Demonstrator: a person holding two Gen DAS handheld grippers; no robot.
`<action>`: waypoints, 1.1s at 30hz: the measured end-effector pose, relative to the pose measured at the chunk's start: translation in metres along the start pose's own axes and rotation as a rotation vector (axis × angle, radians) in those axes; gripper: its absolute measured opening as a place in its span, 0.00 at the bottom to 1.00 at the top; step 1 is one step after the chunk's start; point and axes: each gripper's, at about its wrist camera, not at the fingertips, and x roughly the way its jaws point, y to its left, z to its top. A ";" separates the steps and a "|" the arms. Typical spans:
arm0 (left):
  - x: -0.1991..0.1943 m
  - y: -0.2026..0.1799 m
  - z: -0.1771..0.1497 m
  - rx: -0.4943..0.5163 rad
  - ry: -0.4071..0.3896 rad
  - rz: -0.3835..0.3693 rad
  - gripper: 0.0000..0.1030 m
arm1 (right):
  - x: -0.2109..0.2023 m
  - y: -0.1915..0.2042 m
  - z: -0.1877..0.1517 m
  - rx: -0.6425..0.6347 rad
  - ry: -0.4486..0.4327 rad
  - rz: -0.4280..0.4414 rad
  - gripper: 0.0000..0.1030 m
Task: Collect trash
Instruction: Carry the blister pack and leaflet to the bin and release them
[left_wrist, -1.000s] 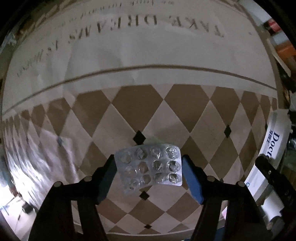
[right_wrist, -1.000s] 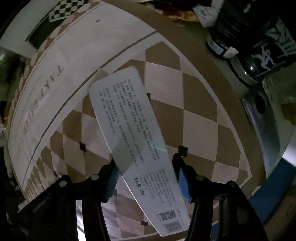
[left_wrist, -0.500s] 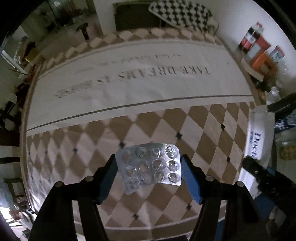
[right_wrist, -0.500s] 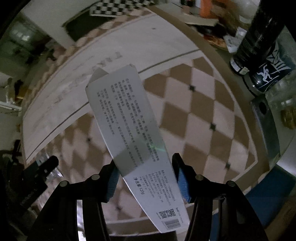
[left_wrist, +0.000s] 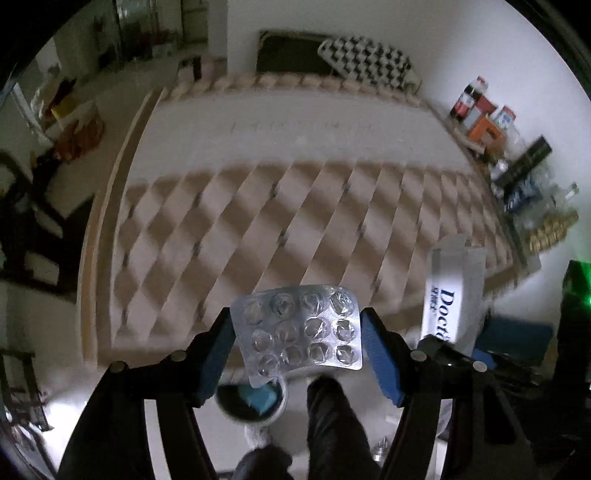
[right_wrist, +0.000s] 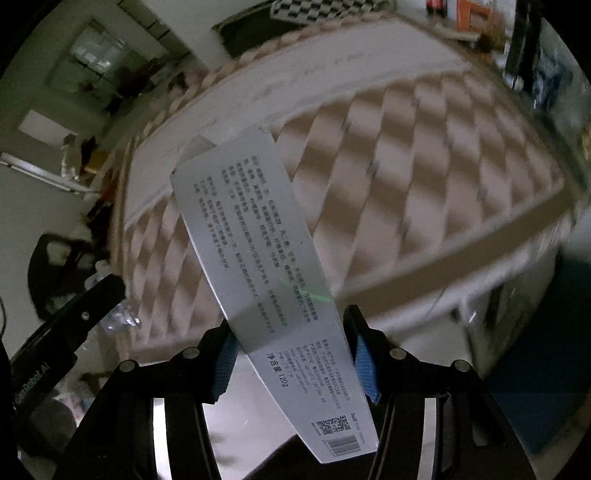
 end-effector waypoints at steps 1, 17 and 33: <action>0.006 0.007 -0.010 -0.005 0.019 0.000 0.63 | 0.009 0.009 -0.027 0.001 0.025 0.008 0.55; 0.283 0.166 -0.219 -0.308 0.488 -0.066 0.64 | 0.301 -0.015 -0.248 0.149 0.482 0.015 0.55; 0.393 0.219 -0.281 -0.392 0.564 -0.030 0.99 | 0.551 -0.066 -0.271 0.084 0.659 -0.013 0.76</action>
